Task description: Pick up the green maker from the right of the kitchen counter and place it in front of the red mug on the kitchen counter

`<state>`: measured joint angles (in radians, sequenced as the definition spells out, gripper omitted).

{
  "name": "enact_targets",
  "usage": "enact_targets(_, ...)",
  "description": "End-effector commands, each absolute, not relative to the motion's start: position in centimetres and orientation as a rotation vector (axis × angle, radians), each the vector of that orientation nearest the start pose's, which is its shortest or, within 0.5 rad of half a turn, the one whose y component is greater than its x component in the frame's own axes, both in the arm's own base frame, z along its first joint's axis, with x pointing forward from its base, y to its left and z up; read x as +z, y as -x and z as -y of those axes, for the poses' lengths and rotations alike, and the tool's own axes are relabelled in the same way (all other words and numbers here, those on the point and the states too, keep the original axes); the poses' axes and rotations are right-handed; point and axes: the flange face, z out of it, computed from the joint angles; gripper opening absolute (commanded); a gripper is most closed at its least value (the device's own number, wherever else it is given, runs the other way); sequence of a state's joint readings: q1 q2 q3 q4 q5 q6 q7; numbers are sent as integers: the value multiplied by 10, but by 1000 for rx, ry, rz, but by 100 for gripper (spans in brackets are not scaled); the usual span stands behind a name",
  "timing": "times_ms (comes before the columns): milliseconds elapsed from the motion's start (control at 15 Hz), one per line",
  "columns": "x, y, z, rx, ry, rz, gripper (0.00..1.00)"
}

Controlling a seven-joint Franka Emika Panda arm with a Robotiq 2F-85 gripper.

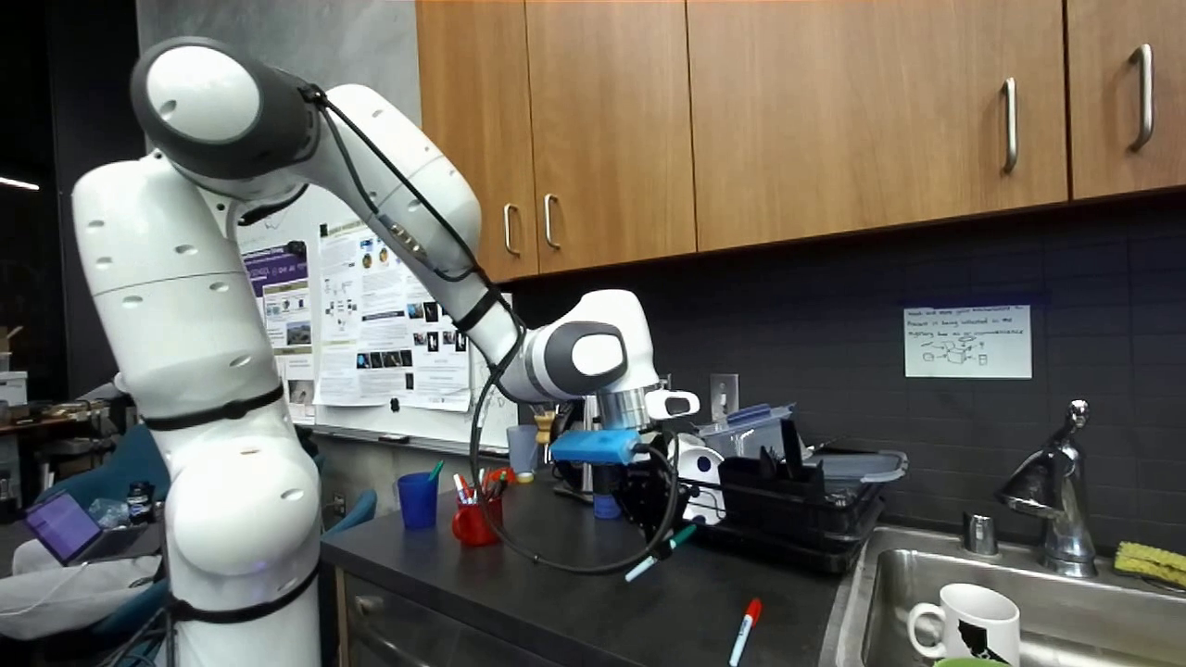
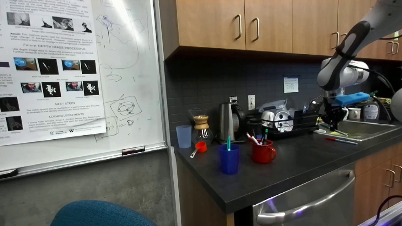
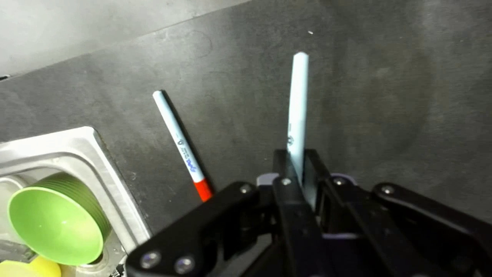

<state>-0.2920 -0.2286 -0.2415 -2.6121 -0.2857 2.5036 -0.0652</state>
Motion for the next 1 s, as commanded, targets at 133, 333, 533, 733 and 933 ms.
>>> enact_targets(133,344,-372,212,-141,3271,-398,12)
enact_targets(333,338,-372,216,-118,3269,-405,12)
enact_targets(533,338,-373,215,-116,3270,-403,12)
enact_targets(733,338,-373,215,-116,3270,-403,12)
enact_targets(933,353,-376,202,-170,3284,-355,3)
